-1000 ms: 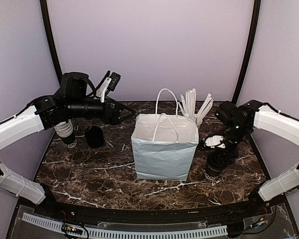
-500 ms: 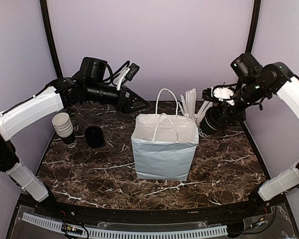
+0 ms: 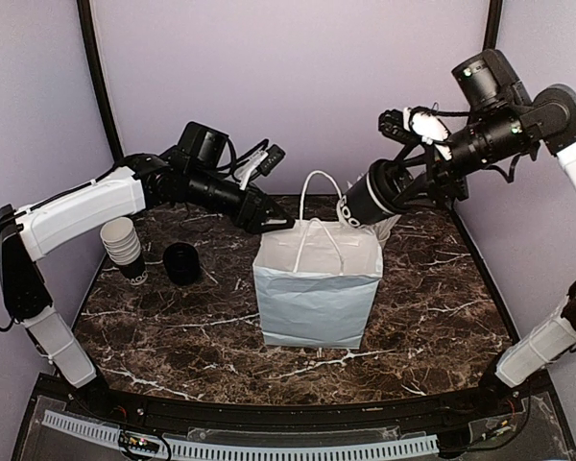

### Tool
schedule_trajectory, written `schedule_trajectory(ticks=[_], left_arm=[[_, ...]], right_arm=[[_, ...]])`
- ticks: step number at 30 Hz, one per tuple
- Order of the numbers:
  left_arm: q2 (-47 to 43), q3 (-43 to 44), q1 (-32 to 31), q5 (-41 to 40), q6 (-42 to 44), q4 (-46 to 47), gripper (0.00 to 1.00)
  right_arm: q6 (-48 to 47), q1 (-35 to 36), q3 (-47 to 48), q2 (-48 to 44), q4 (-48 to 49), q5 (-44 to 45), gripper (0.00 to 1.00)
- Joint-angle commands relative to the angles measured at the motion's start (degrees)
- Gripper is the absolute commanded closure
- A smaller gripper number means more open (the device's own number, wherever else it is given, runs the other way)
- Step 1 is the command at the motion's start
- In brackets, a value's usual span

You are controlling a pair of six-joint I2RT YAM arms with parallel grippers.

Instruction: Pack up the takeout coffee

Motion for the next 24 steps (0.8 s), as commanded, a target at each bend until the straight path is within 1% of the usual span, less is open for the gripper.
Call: schedule_trajectory(ticks=[1,4,7,8,13,16,19,21,23,24], left_arm=[[-4.2,1.0,0.6,0.5,0.6,0.1,0.25],[-5.7,0.7,1.5,-0.2,0.6,0.1,0.24],[-7.0,0.2,2.7,-0.5,0.6,0.6,0.24],[-7.2,-0.3,3.5,-0.8,-0.7,0.9,0.24],[-8.1,-3.0,7.1,-0.3,-3.5,6.0,0.24],[-6.2,-4.3,9.7,0.5,-5.4,8.7,0.24],[-3.7,-5.4,10.5,1.1,-6.6,12.0,0.25],[-1.3,-6.3,10.6,1.8,-7.6,14.1,0.25],[0.8,-7.3,10.6,3.4,-8.9,16.2,0.27],[2.0,-8.3,10.6,4.9,-10.4,17.2,0.27]], right_arm=[[0.8,8.5,-2.4,1.8,-0.7,0.8,0.54],[0.4,11.7,-2.0,4.1,-0.7,2.5,0.55],[0.1,13.2,-1.2,6.8,-0.3,3.9,0.56],[0.2,13.7,-1.4,7.6,0.2,4.9,0.56],[-0.7,17.8,-2.6,10.4,0.4,7.7,0.58],[-1.7,21.9,-3.5,10.6,-0.6,9.0,0.58],[-3.1,26.0,-5.6,8.3,-0.8,10.3,0.57],[-4.0,29.6,-8.0,5.9,-0.8,13.0,0.55],[-5.3,33.1,-12.0,2.7,-0.8,15.9,0.55],[-6.4,34.9,-15.9,0.7,-0.8,17.7,0.55]])
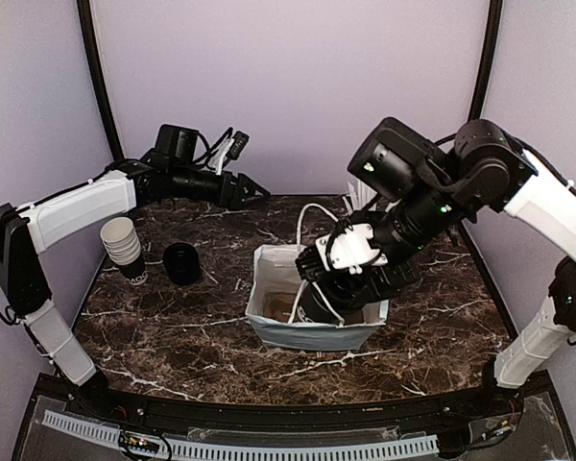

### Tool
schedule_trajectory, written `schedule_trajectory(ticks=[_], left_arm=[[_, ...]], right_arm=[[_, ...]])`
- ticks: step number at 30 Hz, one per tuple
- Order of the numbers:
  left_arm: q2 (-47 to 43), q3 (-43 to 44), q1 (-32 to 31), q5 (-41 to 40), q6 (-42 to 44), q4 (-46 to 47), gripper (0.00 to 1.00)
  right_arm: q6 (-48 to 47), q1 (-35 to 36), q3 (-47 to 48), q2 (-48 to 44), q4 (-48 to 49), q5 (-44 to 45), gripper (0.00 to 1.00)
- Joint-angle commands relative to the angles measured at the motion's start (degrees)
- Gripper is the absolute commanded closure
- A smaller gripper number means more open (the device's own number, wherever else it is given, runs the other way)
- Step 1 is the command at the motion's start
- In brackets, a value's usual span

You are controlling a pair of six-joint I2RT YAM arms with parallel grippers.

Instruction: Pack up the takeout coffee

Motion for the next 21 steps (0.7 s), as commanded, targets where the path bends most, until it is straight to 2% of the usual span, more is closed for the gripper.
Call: schedule_trajectory(ticks=[1,3,7,15,21], left_arm=[[3.8,-4.4,-0.1,5.2,-4.7,7.7,0.28],[5.0,-6.7,-0.8,7.6,-6.9,11.3,0.29],[5.9,-11.2,-3.4,7.8,-8.9,15.7,0.31],[5.8,-19.4,-11.2,6.2,-9.2,16.9,0.32],[5.6,-24.9,-11.9,5.6,-10.8,20.5,0.33]], right_arm=[[-4.3,7.0,-9.6,-8.6,-0.1,7.9,0.55],[-4.6,8.2,-13.5,-10.2,-0.1,10.8,0.55],[-3.4,8.2,-15.0,-10.1,-0.2,12.5,0.56],[-2.2,8.3,-18.3,-11.9,0.8,15.3,0.58],[-4.6,8.9,-20.4,-12.5,1.5,14.4,0.58]])
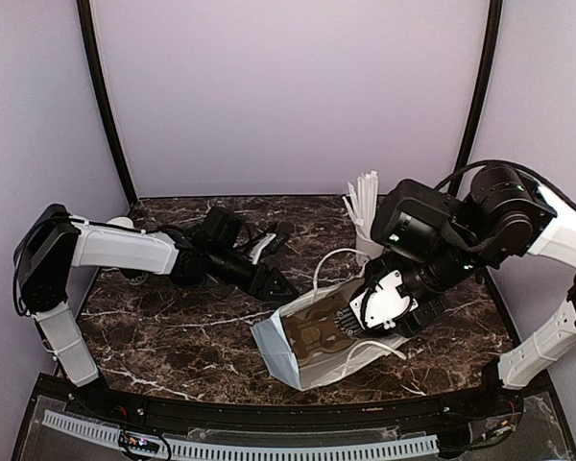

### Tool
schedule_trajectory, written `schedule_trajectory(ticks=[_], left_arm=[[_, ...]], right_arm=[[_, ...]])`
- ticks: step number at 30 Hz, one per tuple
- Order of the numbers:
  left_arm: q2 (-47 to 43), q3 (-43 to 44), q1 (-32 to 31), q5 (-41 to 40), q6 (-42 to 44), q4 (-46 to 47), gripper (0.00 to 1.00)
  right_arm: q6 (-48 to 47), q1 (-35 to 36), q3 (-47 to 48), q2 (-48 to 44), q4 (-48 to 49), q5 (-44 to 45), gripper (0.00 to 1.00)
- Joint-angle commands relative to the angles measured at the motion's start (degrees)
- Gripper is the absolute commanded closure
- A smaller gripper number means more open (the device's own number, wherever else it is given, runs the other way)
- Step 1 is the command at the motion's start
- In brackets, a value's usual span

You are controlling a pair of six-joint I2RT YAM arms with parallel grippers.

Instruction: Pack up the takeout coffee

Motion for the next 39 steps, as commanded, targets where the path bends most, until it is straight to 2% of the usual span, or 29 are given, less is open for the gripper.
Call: schedule_trajectory(ticks=[1,11,16,22,30,39], left_arm=[[-1.7,-2.7,0.5,-0.4,-1.3,3.7,0.33],[-0.5,-2.9,0.5,-0.5,-1.9,5.0,0.33],[0.6,-2.0,0.6,-0.2,-1.5,4.9,0.33],[2.3,-0.3,0.8,1.1,-1.2,4.9,0.33],[2.3,-0.4,0.9,2.6,-1.1,5.4,0.33],[2.1,-1.7,0.9,4.0,-1.2,6.8,0.33]], right_arm=[[-2.0,1.2,-1.7,-1.6,2.1,0.6,0.58],[-10.3,5.2,-11.6,-7.8,8.9,3.6,0.59],[-13.5,5.7,-16.7,-11.0,17.1,7.3,0.59],[-13.3,5.2,-19.3,-10.3,21.1,7.7,0.59],[-9.5,0.8,-18.5,-5.4,21.5,3.9,0.60],[-10.4,-0.2,-23.2,-4.1,24.6,5.4,0.60]])
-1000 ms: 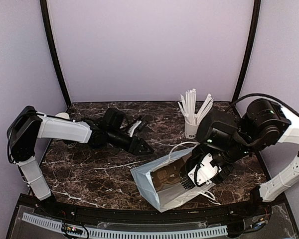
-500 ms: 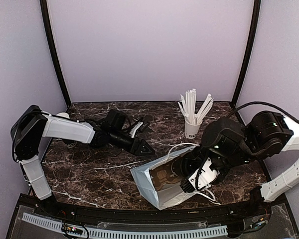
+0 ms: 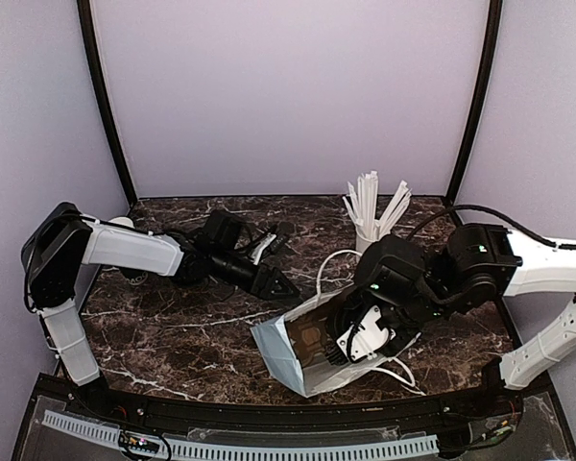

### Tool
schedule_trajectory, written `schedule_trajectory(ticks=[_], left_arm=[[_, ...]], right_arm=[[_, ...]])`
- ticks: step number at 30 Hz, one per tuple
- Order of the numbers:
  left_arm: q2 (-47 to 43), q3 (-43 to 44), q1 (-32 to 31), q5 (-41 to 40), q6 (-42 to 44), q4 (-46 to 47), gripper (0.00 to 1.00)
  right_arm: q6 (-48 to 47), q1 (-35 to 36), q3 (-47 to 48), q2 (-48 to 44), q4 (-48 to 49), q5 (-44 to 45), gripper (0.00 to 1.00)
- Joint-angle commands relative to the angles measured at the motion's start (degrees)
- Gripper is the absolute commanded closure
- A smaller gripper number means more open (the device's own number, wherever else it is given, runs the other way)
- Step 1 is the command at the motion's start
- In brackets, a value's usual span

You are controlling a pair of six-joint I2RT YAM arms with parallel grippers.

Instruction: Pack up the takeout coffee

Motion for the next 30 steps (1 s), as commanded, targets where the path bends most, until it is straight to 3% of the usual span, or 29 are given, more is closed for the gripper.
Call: schedule_trajectory(ticks=[1,17,30], left_arm=[[-0.8,-0.3,0.3,2.1,0.4,2.0,0.33],[0.2,-0.4,0.8,3.9,0.2,2.8,0.33],[5.4,0.6,0.8,5.3,-0.7,4.9,0.33]], right_arm=[[-0.1,-0.6,-2.5,0.0,3.3,0.3,0.60],[-5.4,-1.1,-9.7,-2.3,15.7,5.2,0.61],[-4.1,-2.9,-8.8,0.7,16.6,4.5,0.61]])
